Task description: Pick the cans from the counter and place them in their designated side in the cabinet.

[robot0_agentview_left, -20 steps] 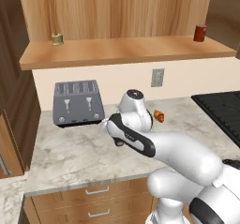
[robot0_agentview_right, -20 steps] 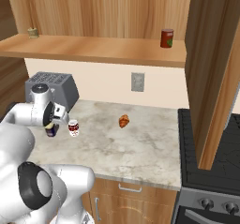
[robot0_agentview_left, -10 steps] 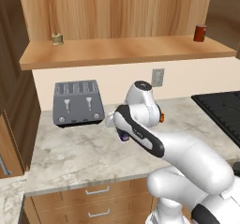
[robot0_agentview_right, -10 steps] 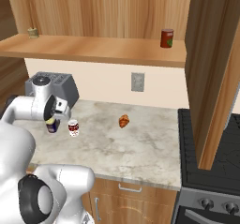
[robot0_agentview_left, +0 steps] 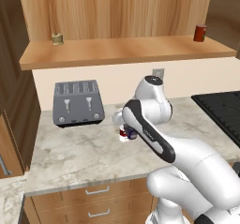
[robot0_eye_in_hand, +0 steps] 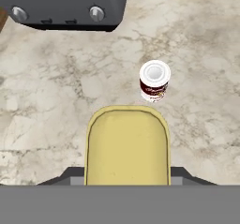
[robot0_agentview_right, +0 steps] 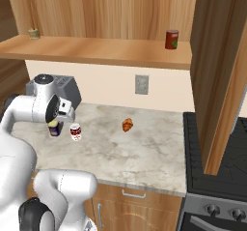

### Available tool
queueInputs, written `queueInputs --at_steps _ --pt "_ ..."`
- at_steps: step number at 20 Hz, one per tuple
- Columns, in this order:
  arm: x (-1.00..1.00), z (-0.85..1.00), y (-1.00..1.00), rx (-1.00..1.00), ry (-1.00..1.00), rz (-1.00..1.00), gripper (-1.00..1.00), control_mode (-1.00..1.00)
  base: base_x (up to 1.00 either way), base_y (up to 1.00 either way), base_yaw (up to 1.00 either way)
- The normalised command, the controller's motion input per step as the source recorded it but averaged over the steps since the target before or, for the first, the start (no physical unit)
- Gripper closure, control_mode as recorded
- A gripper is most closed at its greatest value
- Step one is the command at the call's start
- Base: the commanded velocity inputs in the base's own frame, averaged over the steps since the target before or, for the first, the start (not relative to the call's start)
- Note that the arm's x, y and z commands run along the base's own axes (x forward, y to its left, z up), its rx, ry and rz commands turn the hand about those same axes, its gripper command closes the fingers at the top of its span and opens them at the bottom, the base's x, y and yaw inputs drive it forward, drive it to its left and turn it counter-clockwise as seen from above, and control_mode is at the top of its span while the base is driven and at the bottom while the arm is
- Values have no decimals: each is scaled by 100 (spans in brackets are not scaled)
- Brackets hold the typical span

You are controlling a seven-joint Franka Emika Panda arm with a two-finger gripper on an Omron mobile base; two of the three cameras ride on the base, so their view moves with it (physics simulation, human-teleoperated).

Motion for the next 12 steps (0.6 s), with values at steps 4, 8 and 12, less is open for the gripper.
queueInputs --at_steps 4,8,12 --pt "-34 23 -18 0 1 0 100 -100 0 0 0" --pt "-40 22 -24 0 0 0 100 -100 0 0 0" --pt "-34 20 -25 0 0 0 100 -100 0 0 0"
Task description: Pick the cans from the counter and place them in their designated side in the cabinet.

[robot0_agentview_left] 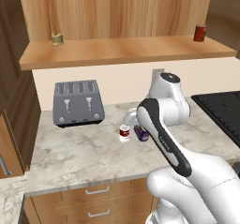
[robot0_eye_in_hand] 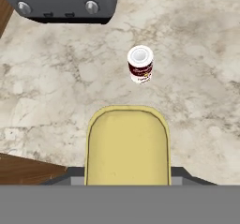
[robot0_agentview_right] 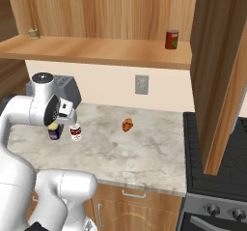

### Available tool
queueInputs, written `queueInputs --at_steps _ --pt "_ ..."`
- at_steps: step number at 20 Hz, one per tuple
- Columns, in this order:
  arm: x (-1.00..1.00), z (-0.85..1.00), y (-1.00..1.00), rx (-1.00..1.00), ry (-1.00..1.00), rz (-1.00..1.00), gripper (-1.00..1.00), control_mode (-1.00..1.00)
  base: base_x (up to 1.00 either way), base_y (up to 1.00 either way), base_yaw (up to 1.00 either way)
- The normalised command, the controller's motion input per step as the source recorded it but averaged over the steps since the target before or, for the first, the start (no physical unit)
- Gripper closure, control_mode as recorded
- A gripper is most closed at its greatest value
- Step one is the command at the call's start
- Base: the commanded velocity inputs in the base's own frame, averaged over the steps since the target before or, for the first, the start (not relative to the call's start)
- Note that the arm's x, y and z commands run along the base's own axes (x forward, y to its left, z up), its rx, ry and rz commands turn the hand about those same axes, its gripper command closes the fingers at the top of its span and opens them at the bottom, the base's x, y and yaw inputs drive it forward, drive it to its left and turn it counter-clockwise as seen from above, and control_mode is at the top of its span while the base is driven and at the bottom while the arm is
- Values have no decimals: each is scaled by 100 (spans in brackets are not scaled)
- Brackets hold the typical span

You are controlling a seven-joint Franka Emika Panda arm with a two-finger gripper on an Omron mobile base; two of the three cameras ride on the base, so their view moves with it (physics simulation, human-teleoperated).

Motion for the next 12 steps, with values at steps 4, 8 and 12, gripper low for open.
queueInputs --at_steps 4,8,12 --pt "-29 19 -27 0 0 0 100 -100 0 0 0" --pt "-26 19 -27 0 0 0 100 -100 0 0 0" --pt "-23 20 -25 0 0 0 100 -100 0 0 0"
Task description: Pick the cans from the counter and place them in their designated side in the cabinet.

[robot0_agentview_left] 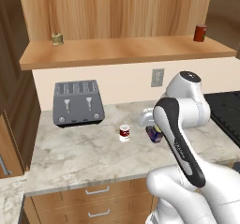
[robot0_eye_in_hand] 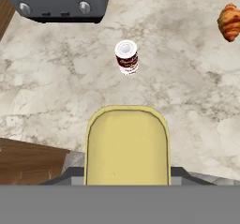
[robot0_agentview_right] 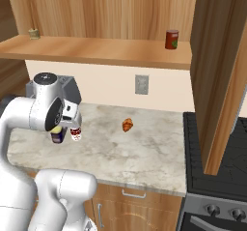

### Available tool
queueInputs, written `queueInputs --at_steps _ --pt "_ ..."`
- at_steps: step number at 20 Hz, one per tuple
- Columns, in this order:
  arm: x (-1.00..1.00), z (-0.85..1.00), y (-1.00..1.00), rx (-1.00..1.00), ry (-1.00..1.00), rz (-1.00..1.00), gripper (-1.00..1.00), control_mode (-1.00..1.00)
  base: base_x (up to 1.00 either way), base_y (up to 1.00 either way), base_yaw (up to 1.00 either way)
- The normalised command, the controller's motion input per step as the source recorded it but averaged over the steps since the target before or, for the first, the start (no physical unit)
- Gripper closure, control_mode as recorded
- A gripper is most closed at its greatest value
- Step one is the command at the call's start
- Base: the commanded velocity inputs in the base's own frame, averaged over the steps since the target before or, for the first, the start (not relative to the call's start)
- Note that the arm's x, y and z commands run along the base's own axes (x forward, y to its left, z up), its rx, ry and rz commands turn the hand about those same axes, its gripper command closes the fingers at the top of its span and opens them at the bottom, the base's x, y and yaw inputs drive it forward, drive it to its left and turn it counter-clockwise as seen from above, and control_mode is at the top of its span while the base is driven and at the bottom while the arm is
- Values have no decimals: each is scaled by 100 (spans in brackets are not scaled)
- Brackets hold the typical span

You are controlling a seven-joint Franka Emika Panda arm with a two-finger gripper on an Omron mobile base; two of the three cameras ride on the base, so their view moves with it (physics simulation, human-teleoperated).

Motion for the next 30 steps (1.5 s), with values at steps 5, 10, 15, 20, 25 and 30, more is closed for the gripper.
queueInputs --at_steps 5,10,15,20,25,30 --pt "-21 20 -22 -2 -1 0 100 -100 0 0 0" --pt "-19 19 -22 -3 -2 0 100 -100 0 0 0" --pt "-20 18 -25 -3 -1 0 100 -100 0 0 0" --pt "-19 19 -24 -3 -1 0 100 -100 0 0 0" --pt "-19 21 -23 -4 -1 0 100 -100 0 0 0" --pt "-12 23 -22 -5 -4 0 100 -100 0 0 0"
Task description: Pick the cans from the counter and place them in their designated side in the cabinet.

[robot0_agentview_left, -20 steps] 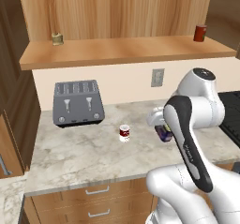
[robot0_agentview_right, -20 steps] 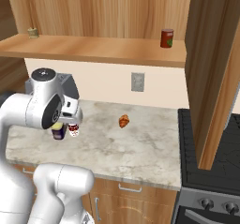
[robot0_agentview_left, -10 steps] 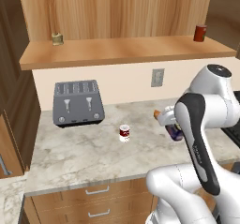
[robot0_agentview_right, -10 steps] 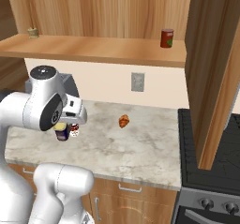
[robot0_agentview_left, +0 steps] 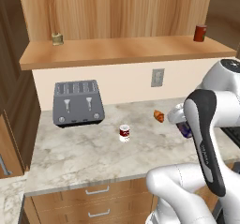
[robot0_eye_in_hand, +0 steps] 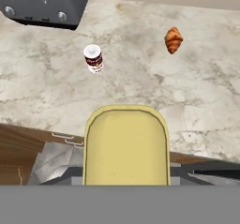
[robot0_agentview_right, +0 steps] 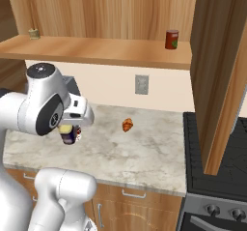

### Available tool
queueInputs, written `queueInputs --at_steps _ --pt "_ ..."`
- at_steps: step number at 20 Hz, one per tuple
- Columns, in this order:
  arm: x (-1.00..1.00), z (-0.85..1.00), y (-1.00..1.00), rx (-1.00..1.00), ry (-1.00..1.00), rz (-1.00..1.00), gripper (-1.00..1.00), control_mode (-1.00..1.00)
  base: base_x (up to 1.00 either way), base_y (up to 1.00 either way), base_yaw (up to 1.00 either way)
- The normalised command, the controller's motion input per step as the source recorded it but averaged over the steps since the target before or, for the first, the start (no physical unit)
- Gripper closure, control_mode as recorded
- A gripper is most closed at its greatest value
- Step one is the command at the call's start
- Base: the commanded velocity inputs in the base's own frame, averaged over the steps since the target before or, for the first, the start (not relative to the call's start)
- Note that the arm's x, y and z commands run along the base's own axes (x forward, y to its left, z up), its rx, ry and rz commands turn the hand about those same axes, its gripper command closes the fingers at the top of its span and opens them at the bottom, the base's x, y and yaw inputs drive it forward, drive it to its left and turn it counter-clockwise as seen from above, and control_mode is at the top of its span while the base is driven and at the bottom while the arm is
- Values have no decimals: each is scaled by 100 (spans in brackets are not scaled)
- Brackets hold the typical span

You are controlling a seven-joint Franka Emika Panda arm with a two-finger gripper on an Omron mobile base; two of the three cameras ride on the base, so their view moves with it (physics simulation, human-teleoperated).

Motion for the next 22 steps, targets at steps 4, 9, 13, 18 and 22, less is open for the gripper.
queueInputs --at_steps 4,9,13,18,22 --pt "-13 23 -24 -5 -5 0 100 -100 0 0 0" --pt "-8 21 -25 -4 -4 0 100 -100 0 0 0" --pt "-7 20 -26 -3 -3 0 100 -100 0 0 0" --pt "-6 19 -24 -2 0 0 100 -100 0 0 0" --pt "-4 21 -18 -3 -3 0 100 -100 0 0 0"
